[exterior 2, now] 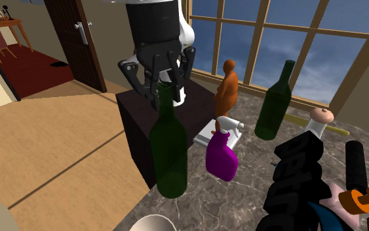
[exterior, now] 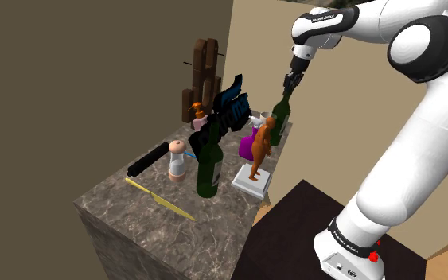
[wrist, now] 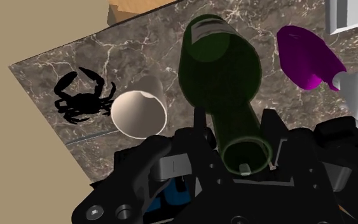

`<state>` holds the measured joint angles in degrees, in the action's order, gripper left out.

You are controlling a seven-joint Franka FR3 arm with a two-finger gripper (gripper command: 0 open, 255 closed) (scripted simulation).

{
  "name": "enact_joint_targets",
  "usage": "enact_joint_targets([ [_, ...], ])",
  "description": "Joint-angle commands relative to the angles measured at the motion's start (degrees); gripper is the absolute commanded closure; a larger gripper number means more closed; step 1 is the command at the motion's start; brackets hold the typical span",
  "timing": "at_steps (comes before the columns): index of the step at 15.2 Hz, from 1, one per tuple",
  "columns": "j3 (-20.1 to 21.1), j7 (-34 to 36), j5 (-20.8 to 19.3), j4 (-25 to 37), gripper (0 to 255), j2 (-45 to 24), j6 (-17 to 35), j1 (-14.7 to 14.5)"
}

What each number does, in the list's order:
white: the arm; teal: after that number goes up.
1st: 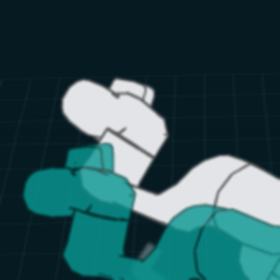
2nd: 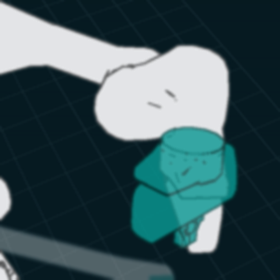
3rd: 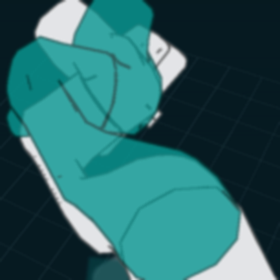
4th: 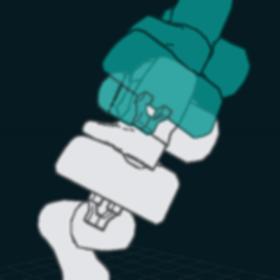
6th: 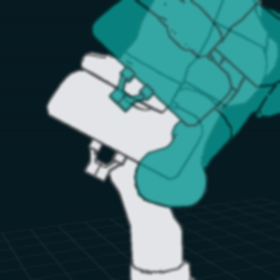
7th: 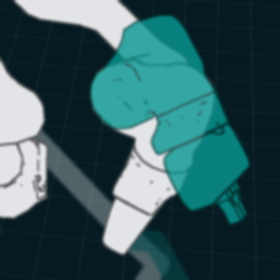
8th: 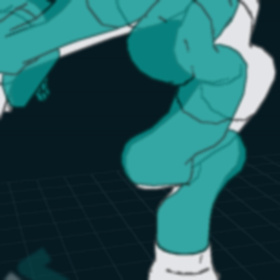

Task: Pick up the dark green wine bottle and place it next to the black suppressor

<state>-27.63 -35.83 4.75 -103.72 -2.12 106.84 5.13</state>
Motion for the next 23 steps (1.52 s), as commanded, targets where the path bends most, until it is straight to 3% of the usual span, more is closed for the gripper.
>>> enact_joint_targets([
  [1,-0.1,0.0,-0.1,1.5,255,0.1,-1.6,0.0],
  [11,-0.2,0.4,-0.1,8.9,255,-0.2,-8.7,0.2],
  [23,9.2,18.6,-3.7,-0.7,255,8.4,-6.0,-8.2],
])
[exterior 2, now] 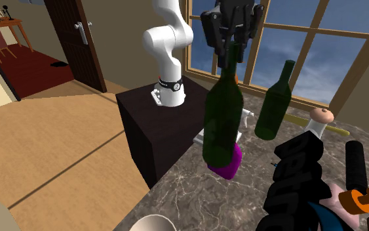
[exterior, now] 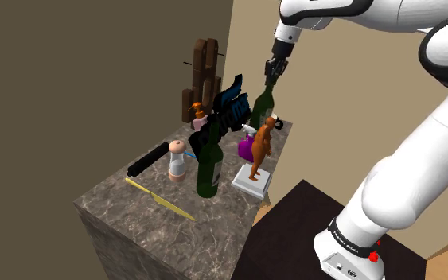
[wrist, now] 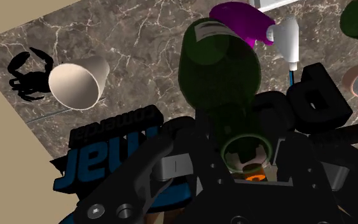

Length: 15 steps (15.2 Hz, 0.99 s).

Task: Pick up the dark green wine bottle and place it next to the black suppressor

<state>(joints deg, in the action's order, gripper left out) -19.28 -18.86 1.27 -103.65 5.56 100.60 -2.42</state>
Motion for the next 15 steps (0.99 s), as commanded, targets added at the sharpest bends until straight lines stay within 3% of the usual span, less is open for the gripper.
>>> enact_joint_targets([
  [1,1.6,3.0,-0.3,-1.1,255,1.0,0.3,-1.2],
  [15,12.2,21.9,0.3,1.2,255,-1.4,1.0,-9.7],
])
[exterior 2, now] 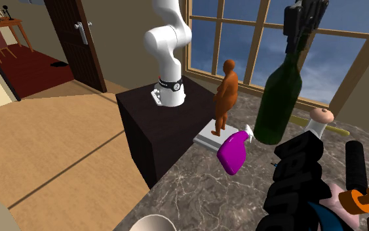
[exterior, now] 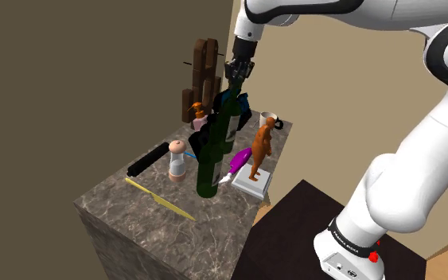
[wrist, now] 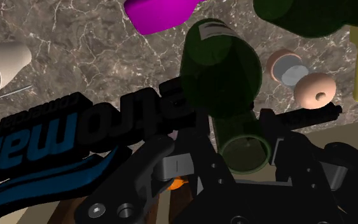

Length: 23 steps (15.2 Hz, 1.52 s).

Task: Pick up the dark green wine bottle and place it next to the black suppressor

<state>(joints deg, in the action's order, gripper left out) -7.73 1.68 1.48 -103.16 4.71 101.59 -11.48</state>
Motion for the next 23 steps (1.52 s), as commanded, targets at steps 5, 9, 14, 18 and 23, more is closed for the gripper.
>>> enact_joint_targets([
  [5,4.0,7.6,0.2,4.8,255,-4.1,-0.4,-3.6],
  [9,6.4,12.5,0.0,9.4,255,-7.9,-1.1,-6.1],
  [14,9.0,18.4,-0.7,17.3,255,-14.0,-2.8,-9.3],
  [18,10.6,22.9,-1.5,25.7,255,-20.1,-5.1,-12.0],
  [23,11.6,26.1,-2.3,31.8,255,-25.4,-5.9,-14.4],
])
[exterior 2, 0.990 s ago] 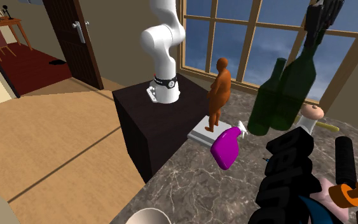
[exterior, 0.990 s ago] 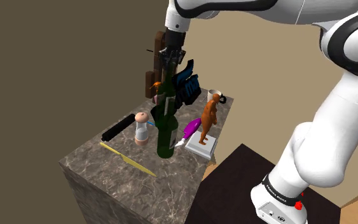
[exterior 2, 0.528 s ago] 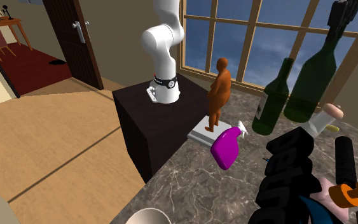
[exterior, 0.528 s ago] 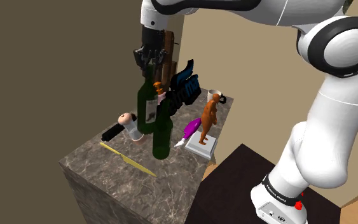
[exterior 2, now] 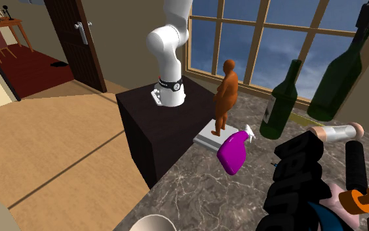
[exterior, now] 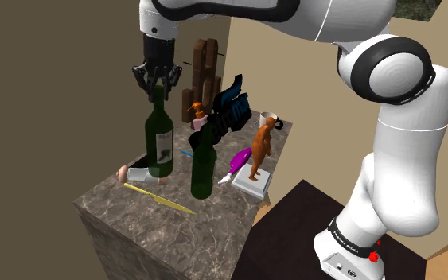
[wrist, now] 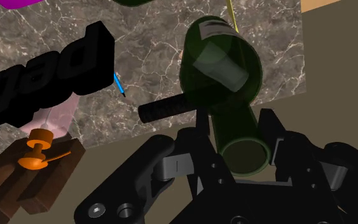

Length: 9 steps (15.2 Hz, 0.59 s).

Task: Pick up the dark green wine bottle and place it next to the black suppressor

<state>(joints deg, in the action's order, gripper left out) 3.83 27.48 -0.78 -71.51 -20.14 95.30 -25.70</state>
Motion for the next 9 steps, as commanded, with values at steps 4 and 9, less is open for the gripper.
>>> enact_joint_targets([
  [4,0.0,0.3,0.0,-4.1,255,0.2,3.9,-0.1],
  [9,0.0,0.2,0.0,-8.6,255,0.7,8.0,0.0],
])
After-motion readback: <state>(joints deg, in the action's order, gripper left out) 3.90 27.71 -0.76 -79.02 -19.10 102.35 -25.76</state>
